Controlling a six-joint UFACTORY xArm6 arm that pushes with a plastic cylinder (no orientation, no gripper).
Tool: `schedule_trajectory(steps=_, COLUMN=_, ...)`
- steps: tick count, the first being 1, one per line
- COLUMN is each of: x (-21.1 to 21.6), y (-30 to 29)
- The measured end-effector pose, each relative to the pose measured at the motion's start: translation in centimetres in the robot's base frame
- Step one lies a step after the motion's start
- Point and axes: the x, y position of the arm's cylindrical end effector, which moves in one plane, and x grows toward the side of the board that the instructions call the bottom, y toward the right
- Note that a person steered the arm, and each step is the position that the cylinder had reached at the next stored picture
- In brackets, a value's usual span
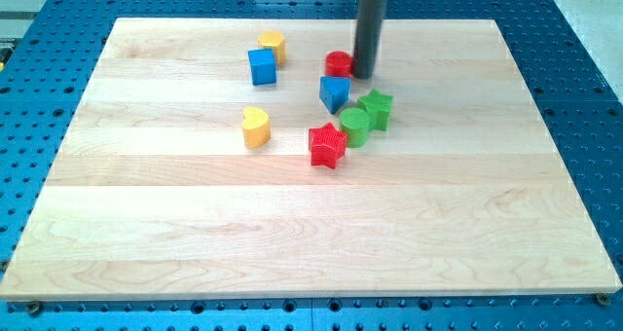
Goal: Slightly push the hexagon into the red circle
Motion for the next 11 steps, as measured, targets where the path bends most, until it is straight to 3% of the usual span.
schedule_trajectory(steps=1, x=-0.8, y=-5.8)
schedule_trajectory(steps=2, x=-0.8, y=-7.7)
schedule_trajectory(steps=3, x=-2.9, y=-5.6)
schedule_trajectory(steps=5, x=-11.7, y=-3.7)
schedule_trajectory(steps=7, x=-10.8, y=-12.1)
schedule_trajectory(steps=11, x=-6.1, y=-12.5)
